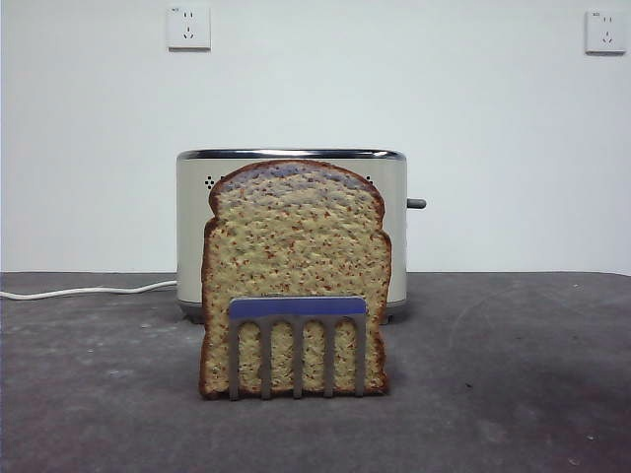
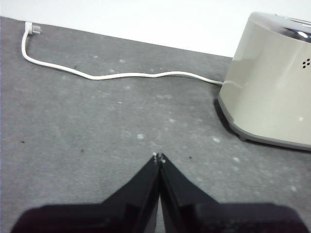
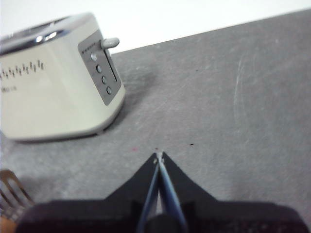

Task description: Pick up a slice of bread from the rack,put the bread on the toaster,press the button

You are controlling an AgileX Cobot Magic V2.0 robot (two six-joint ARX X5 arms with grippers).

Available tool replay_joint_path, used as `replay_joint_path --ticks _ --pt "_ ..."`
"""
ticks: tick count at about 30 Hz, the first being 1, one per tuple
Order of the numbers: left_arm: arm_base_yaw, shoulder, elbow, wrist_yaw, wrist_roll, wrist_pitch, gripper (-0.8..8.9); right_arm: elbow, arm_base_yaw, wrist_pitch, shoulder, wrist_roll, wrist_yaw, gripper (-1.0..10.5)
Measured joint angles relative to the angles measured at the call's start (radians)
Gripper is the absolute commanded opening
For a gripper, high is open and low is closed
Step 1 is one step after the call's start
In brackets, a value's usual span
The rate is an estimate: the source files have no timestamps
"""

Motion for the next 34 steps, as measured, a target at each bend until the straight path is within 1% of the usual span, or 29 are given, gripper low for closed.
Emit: replay_joint_path --ticks 4,7,10,14,17,20,23,26,30,34 --pt "0.000 0.000 0.000 0.096 -0.042 0.006 -0.08 0.000 0.000 0.000 0.000 0.114 -0.003 -0.1" --pt "0.000 0.000 0.010 0.151 -0.073 -0.004 -0.07 0.014 0.000 -0.010 0.004 0.176 -0.003 -0.1" --pt "0.000 0.005 0.064 0.170 -0.086 -0.018 -0.08 0.071 0.000 -0.008 0.028 0.200 -0.003 -0.1" --pt "0.000 0.006 0.170 0.173 -0.089 -0.038 -0.08 0.180 0.000 -0.001 0.100 0.208 -0.005 -0.1" --pt "0.000 0.006 0.248 0.190 -0.092 -0.088 -0.08 0.272 0.000 -0.008 0.183 0.193 -0.042 -0.1" --pt "0.000 0.013 0.323 0.219 -0.093 -0.150 -0.08 0.405 0.000 -0.068 0.294 0.148 -0.093 -0.1" --pt "0.000 0.069 0.409 0.270 -0.093 -0.201 -0.08 0.551 0.000 -0.178 0.409 0.072 -0.130 -0.1" --pt "0.000 0.159 0.494 0.324 -0.082 -0.225 -0.07 0.701 0.003 -0.309 0.513 -0.021 -0.135 -0.1" --pt "-0.008 0.302 0.637 0.374 -0.043 -0.264 -0.07 0.877 0.028 -0.470 0.615 -0.136 -0.135 -0.1" --pt "-0.065 0.431 0.789 0.434 0.021 -0.335 -0.08 1.044 0.076 -0.620 0.689 -0.246 -0.135 -0.1"
